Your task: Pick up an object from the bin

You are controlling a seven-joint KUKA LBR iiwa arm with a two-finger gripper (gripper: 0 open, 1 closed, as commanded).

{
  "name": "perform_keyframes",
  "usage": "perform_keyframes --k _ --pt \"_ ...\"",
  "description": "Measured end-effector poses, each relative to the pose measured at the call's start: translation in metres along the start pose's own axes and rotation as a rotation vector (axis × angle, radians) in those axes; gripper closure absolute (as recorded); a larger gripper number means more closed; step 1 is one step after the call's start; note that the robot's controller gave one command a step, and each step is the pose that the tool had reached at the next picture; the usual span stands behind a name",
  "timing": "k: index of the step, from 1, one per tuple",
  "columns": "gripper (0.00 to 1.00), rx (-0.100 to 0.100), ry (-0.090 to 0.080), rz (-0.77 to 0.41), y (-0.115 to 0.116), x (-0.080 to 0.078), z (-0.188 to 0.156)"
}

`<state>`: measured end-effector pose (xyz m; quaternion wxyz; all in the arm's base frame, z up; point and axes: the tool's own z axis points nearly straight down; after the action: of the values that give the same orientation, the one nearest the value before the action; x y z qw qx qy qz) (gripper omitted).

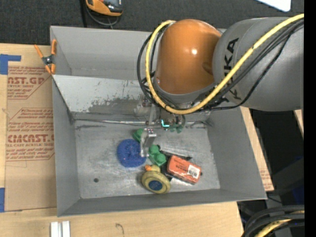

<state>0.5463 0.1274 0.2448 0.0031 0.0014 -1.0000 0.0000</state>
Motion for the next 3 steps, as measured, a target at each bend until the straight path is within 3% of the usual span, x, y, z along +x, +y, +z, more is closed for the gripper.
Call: perform_keyframes --k 1,2,3 --pt "0.00 -0.001 -0.008 0.002 -0.001 -0.002 -0.004" --pt "0.00 -0.002 -0.014 -0.024 -0.009 0.006 0.049" --pt "0.00 -0.002 -0.010 -0.028 -0.013 0.009 0.064"
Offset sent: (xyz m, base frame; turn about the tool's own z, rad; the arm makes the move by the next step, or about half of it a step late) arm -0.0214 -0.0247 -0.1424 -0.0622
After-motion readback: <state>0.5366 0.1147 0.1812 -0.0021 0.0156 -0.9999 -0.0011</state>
